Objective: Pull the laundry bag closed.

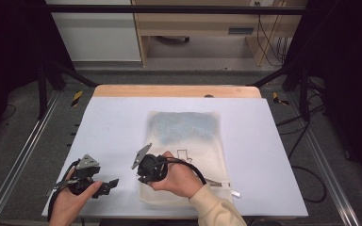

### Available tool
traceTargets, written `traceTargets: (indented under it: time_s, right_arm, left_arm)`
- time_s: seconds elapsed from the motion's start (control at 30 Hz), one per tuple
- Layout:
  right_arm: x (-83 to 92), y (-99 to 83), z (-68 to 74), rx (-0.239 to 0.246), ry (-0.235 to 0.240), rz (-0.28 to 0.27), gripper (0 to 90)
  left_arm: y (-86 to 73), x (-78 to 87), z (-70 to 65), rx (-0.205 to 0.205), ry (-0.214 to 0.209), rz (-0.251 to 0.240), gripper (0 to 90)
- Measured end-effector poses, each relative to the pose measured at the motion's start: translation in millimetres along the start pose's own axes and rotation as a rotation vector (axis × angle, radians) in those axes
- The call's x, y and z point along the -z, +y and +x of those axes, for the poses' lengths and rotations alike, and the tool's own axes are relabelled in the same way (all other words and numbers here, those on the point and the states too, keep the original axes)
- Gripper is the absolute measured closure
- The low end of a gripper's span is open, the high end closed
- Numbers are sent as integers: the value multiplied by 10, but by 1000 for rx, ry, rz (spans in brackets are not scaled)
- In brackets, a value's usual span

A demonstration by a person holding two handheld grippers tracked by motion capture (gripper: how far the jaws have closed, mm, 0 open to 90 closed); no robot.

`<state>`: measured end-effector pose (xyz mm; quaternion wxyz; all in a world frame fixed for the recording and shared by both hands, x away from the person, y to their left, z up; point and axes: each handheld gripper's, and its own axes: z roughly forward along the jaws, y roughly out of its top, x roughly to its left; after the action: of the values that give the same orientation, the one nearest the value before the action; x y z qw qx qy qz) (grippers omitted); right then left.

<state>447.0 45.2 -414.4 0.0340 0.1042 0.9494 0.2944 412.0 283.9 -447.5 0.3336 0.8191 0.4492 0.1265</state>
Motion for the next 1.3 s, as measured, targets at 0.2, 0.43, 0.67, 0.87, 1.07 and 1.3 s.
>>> traceTargets:
  time_s: [0.2, 0.43, 0.67, 0.87, 1.07, 1.3]
  right_arm:
    - [-15, -11, -5, 6, 8, 2, 817]
    - [-13, -16, -10, 3, 6, -9, 817]
    - [6, -18, -25, -5, 4, -26, 816]
    - [-3, -18, -15, 3, 4, -17, 816]
    - [-1, -17, -19, 4, 3, -20, 816]
    - [1, -18, -18, 8, -1, -20, 816]
  left_arm:
    - [19, -3, -94, 0, -44, -18, 82]
    - [56, -17, -302, -38, -78, -28, 81]
    - [89, -39, -431, -67, -104, -35, 80]
    - [117, -27, -511, -90, -115, -41, 78]
    - [133, -15, -548, -93, -126, -53, 77]
    - [149, -23, -622, -120, -114, -45, 76]
